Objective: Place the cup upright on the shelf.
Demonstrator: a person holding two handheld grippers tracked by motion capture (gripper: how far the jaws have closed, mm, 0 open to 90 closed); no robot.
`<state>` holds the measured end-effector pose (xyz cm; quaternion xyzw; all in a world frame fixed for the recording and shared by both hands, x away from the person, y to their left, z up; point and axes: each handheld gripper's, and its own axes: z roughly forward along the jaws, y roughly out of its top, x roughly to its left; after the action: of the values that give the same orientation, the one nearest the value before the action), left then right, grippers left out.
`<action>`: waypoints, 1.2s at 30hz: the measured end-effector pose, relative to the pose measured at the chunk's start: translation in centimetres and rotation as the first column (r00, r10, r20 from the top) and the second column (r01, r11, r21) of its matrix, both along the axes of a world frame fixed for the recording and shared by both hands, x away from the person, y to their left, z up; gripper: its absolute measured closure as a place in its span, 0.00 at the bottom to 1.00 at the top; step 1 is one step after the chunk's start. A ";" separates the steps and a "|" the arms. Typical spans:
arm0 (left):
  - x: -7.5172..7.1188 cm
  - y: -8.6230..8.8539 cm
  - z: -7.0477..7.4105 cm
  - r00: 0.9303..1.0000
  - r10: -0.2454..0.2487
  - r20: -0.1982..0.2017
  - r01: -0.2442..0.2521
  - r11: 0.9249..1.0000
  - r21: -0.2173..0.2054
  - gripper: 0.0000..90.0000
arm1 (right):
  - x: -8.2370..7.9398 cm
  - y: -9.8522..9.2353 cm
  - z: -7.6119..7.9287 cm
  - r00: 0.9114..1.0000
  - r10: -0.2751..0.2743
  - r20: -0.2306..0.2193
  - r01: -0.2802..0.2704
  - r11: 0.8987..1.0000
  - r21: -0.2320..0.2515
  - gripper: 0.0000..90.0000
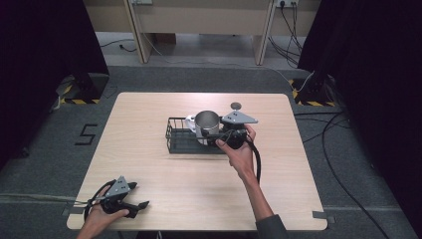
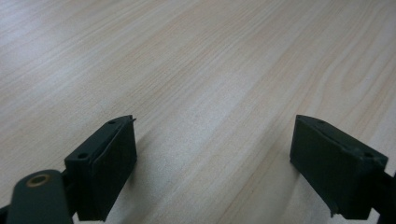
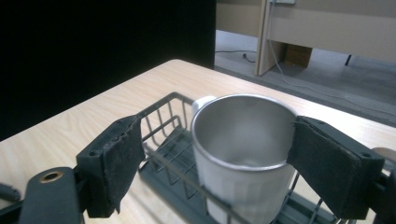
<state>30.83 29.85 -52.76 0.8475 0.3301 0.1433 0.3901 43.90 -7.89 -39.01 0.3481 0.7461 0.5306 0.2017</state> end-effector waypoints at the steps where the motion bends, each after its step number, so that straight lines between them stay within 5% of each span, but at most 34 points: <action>1: 0.0 0.0 0.0 1.000 0.000 0.000 0.000 1.000 0.000 0.16 | -0.2 0.0 0.0 1.000 0.004 0.000 -0.004 1.000 0.003 0.20; 23: 0.0 0.0 0.0 1.000 -0.002 0.001 0.002 1.000 0.004 0.15 | -4.4 -2.0 -2.3 0.999 0.036 -0.023 -0.035 0.998 0.053 0.20; 36: 0.0 0.0 0.0 1.000 -0.001 0.000 0.001 1.000 0.004 0.15 | -6.5 -4.1 -4.0 0.999 0.020 -0.038 -0.018 0.999 0.040 0.20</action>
<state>30.82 29.84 -52.76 0.8484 0.3293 0.1439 0.3887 37.41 -11.95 -43.05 0.3551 0.7422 0.5406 0.1753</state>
